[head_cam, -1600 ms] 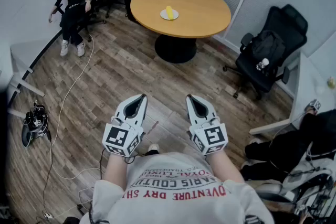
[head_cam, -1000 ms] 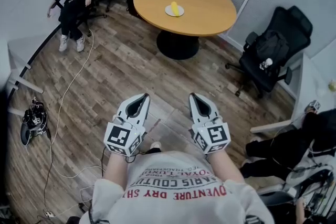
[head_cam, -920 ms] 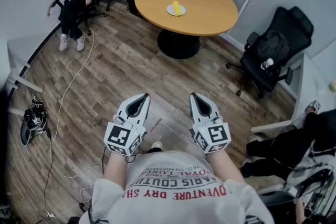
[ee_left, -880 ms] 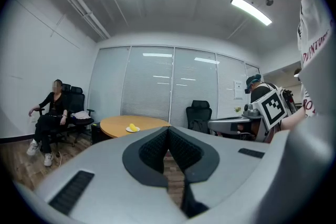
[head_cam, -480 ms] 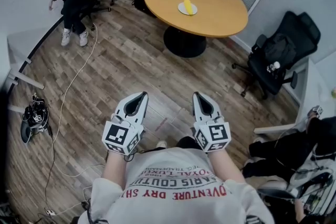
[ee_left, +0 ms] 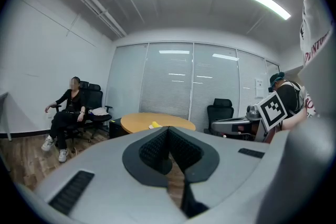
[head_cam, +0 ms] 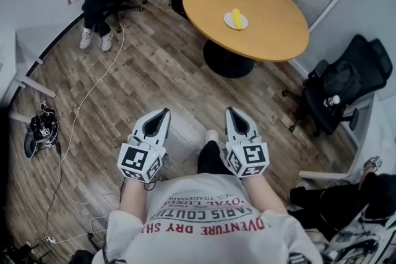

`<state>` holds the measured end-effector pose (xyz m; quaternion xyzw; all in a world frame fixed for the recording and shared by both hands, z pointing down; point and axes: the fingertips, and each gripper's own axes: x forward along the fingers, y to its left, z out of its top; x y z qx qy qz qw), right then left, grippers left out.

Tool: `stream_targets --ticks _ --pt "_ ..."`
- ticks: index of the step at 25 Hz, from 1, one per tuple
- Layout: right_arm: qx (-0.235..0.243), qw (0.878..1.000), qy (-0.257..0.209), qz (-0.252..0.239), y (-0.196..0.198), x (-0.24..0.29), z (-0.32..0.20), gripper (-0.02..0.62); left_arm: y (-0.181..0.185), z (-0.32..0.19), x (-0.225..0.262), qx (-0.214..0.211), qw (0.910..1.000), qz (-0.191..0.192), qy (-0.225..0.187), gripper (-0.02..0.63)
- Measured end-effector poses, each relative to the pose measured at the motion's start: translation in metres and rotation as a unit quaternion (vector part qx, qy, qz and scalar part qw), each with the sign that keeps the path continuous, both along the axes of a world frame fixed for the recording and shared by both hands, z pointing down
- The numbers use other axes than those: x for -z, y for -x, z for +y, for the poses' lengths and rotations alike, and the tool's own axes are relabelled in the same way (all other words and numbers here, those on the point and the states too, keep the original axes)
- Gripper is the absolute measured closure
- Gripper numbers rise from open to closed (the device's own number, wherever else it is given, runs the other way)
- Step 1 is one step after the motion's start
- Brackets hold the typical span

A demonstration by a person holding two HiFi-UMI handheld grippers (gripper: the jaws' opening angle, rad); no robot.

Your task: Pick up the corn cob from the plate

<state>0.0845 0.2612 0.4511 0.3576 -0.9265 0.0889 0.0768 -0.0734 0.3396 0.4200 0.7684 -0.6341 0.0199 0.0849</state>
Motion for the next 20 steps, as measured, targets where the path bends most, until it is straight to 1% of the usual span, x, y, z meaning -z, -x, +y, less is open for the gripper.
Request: stream_targets --ticks 6,12,16,20 --pt "0.010 1.000 0.004 -0.022 0.008 0.013 -0.095 0.566 0.005 -0.081 0.009 0.018 0.9998 -0.012 -0.001 0.571" --pt "0.031 0.999 -0.014 -0.011 0.004 0.021 -0.187 0.566 -0.004 -0.180 0.016 0.024 0.9996 -0.012 -0.012 0.571" --pt "0.030 0.999 -0.018 -0.008 -0.006 0.021 -0.244 0.566 -0.014 -0.239 0.016 0.019 0.9996 -0.012 -0.016 0.571" --pt "0.014 1.000 0.000 0.000 -0.013 0.008 -0.285 0.566 -0.019 -0.275 0.001 0.002 0.9999 -0.011 0.000 0.571"
